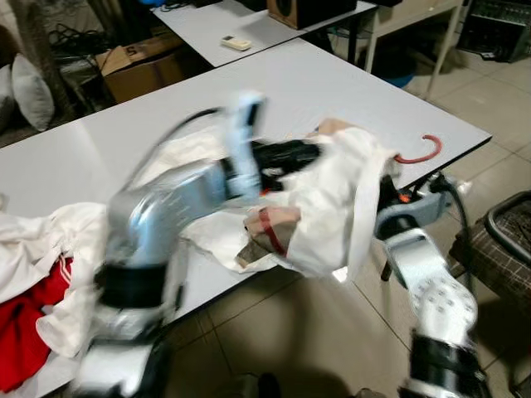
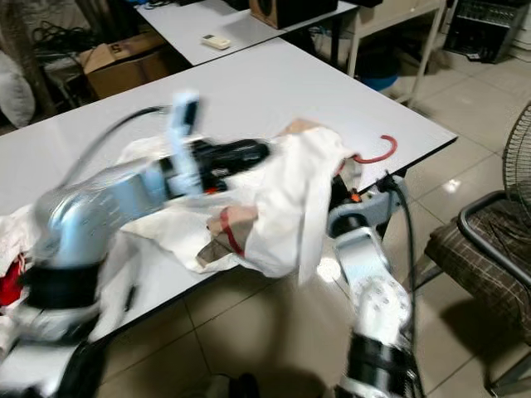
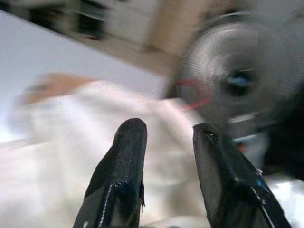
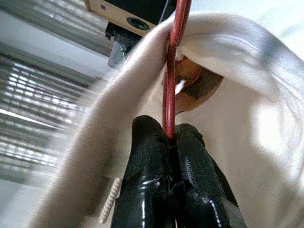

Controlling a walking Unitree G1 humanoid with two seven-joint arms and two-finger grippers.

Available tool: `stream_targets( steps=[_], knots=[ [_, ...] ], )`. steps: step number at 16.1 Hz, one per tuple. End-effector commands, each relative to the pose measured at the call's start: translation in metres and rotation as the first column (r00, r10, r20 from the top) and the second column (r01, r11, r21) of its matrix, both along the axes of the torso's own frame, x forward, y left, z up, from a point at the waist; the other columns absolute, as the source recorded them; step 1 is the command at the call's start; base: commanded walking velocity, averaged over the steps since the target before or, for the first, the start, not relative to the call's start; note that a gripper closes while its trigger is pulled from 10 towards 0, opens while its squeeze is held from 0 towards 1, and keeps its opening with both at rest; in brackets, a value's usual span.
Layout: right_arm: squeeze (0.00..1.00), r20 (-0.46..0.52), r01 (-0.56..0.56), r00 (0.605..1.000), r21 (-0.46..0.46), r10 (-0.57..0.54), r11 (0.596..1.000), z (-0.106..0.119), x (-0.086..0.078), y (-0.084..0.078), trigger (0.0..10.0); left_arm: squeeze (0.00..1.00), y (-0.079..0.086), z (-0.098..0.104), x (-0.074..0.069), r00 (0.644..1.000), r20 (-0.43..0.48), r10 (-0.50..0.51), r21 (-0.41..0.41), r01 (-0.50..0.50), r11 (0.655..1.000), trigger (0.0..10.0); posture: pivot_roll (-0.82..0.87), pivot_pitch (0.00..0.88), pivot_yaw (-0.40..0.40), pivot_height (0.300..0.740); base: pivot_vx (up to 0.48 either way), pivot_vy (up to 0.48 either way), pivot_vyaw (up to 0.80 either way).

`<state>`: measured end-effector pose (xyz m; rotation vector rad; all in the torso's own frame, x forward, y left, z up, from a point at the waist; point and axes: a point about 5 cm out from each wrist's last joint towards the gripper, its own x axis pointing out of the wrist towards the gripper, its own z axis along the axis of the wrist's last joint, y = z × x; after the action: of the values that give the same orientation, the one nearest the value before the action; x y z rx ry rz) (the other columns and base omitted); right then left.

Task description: Hang hanger

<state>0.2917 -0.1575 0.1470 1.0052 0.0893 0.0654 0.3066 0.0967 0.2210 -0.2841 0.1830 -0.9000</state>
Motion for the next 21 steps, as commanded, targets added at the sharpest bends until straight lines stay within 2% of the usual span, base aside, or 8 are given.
stream_targets(
  steps=[1, 2, 3, 4, 8, 16, 18, 21],
  knots=[
    [0.00, 0.050, -0.028, 0.998, 0.008, 0.028, 1.000, 0.009, -0.007, 0.003, 10.0, 0.00, 0.017, -0.009, -0.004, 0.996, 0.035, 0.088, 0.067, -0.090, 0.994, 10.0, -0.05, 0.007, 0.166, 0.740, 0.000, 0.000, 0.00],
    [0.00, 0.080, -0.038, 0.996, -0.004, 0.038, 0.999, 0.012, -0.014, 0.001, 10.0, 0.00, 0.027, -0.019, -0.008, 0.990, 0.030, 0.140, 0.087, -0.142, 0.986, 10.0, -0.05, 0.009, 0.162, 0.740, 0.000, 0.000, 0.00],
    [0.00, 0.118, -0.076, 0.989, -0.066, 0.084, 0.995, 0.017, -0.030, -0.001, 10.0, 0.00, 0.045, -0.040, -0.015, 0.967, -0.001, 0.255, 0.131, -0.253, 0.959, 10.0, -0.05, 0.013, 0.148, 0.740, 0.000, -0.274, 0.00],
    [0.00, 0.123, -0.100, 0.986, -0.093, 0.111, 0.991, 0.017, -0.038, 0.000, 10.0, 0.00, 0.049, -0.049, -0.021, 0.958, -0.012, 0.286, 0.147, -0.281, 0.948, 10.0, -0.05, 0.015, 0.145, 0.740, 0.000, -0.480, 0.67],
    [0.00, 0.172, -0.201, 0.960, -0.128, 0.221, 0.971, 0.019, -0.070, -0.004, 10.0, 0.00, 0.047, -0.075, -0.047, 0.950, -0.030, 0.311, 0.181, -0.301, 0.936, 10.0, -0.05, 0.007, 0.134, 0.740, 0.000, -0.480, 0.80],
    [0.00, 0.181, -0.345, 0.902, -0.241, 0.391, 0.907, 0.024, -0.092, -0.007, 10.0, 0.00, 0.040, -0.085, -0.057, 0.943, -0.021, 0.331, 0.186, -0.322, 0.928, 10.0, -0.05, 0.009, 0.107, 0.740, 0.000, -0.459, 0.80],
    [0.00, 0.180, -0.395, 0.875, -0.268, 0.449, 0.879, 0.024, -0.095, -0.003, 10.0, 0.00, 0.042, -0.087, -0.056, 0.929, -0.056, 0.367, 0.169, -0.353, 0.920, 10.0, -0.05, 0.011, 0.105, 0.740, 0.000, 0.000, 0.80],
    [0.00, 0.183, -0.423, 0.860, -0.267, 0.477, 0.866, 0.025, -0.095, 0.000, 10.0, 0.00, 0.048, -0.085, -0.056, 0.922, -0.011, 0.387, 0.199, -0.377, 0.904, 10.0, -0.03, 0.027, 0.091, 0.740, 0.000, 0.000, 0.80]
  ],
)
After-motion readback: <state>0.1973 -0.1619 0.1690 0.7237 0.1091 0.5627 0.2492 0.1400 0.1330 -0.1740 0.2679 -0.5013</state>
